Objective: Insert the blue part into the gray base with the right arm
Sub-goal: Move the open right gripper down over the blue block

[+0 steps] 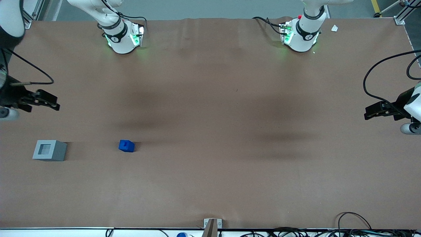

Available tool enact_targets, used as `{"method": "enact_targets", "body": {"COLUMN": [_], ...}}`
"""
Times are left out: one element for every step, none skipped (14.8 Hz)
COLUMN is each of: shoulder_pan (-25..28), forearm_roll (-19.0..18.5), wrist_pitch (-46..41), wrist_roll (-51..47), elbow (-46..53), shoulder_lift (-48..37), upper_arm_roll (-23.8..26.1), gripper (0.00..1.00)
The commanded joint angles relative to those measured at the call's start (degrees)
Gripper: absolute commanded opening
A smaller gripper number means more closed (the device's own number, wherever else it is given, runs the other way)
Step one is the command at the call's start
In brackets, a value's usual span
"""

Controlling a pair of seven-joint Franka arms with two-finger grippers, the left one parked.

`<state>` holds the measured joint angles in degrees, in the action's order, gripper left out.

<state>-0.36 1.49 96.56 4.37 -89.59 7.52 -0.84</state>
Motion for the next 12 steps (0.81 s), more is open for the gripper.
{"method": "enact_targets", "body": {"shoulder_pan": [1.0,1.5,2.5,3.3,4.1,5.4,5.9,6.2,6.3,6.5,6.6,6.7], "forearm_roll": [2.4,3.2,3.3,3.3,3.3,3.3,3.3,3.3,3.3,3.3,3.3,3.3], "wrist_pitch": [3.8,4.6,5.6,7.0,7.8,8.8,10.2,11.5,13.4,15.7,18.3,20.9], "wrist_roll": [-0.9,-1.0,-1.0,-2.5,-5.4,-7.4,-8.4,-8.6,-8.9,-8.9,-9.0,-9.0], "elbow": [-2.2,-2.3,-2.3,-2.3,-2.3,-2.3,-2.4,-2.5,-3.0,-4.2,-5.7,-7.0], "shoulder_lift": [1.9,3.1,4.4,5.7,7.0,7.9,9.3,10.6,11.5,12.0,12.4,13.3], "upper_arm_roll": [0.0,0.0,0.0,0.0,0.0,0.0,0.0,0.0,0.0,0.0,0.0,0.0], "gripper": [1.0,1.0,1.0,1.0,1.0,1.0,1.0,1.0,1.0,1.0,1.0,1.0]}}
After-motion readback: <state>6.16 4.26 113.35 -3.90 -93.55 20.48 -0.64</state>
